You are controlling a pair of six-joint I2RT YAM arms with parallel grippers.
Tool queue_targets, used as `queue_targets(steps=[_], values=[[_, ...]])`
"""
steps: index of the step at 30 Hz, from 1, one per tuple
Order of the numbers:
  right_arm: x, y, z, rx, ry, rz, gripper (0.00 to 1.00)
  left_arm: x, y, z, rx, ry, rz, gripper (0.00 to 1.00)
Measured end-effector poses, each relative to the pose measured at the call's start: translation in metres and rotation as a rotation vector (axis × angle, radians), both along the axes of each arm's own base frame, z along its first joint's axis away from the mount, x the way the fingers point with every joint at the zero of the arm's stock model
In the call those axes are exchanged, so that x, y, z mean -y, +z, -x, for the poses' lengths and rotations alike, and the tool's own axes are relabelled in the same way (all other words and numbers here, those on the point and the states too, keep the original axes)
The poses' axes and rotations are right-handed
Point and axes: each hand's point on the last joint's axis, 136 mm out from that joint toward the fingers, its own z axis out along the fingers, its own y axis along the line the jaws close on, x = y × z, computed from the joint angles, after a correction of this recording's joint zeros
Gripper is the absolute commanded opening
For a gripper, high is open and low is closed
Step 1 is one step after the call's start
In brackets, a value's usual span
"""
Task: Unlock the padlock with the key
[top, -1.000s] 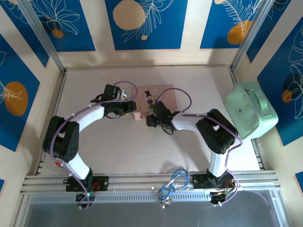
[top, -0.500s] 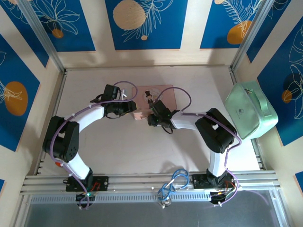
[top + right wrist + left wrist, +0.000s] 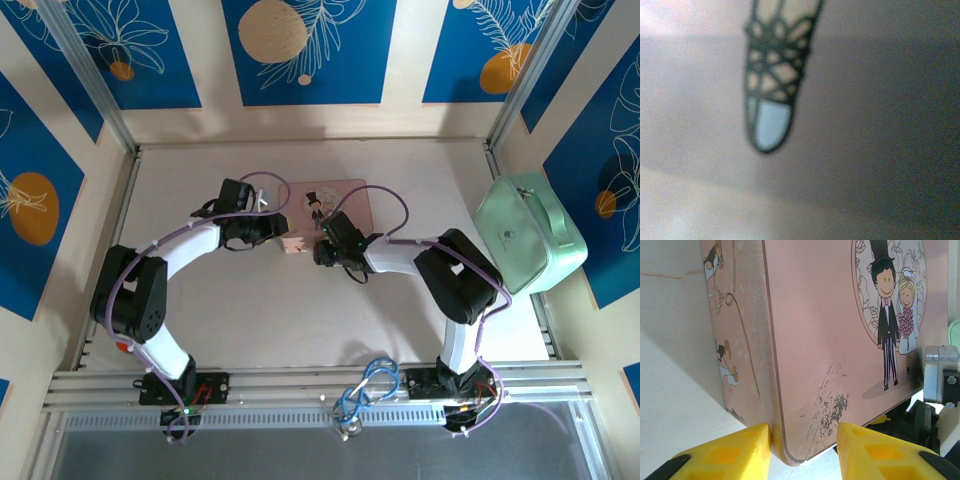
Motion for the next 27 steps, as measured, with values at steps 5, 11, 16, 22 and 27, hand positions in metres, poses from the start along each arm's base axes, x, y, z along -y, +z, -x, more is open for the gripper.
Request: queue_targets(steps=[5, 11, 16, 22, 27], values=[[0.002, 0.0, 0.002, -0.02, -0.02, -0.001, 0.43, 0.0, 0.0, 0.0, 0.0, 0.0, 0.0, 0.38], [0.002, 0.011, 0.002, -0.089, -0.091, 0.045, 0.39, 0.0, 0.0, 0.0, 0.0, 0.0, 0.001, 0.38], [0.0, 0.011, 0.006, -0.117, -0.115, 0.08, 0.43, 0.0, -0.002, 0.002, -0.006, 0.0, -0.001, 0.38], [-0.006, 0.01, 0.019, -0.08, -0.046, 0.081, 0.53, 0.0, -0.002, 0.002, -0.007, -0.002, 0.0, 0.38], [-0.008, 0.012, 0.028, -0.034, 0.043, -0.008, 0.54, 0.0, -0.002, 0.002, -0.008, -0.005, 0.004, 0.38]])
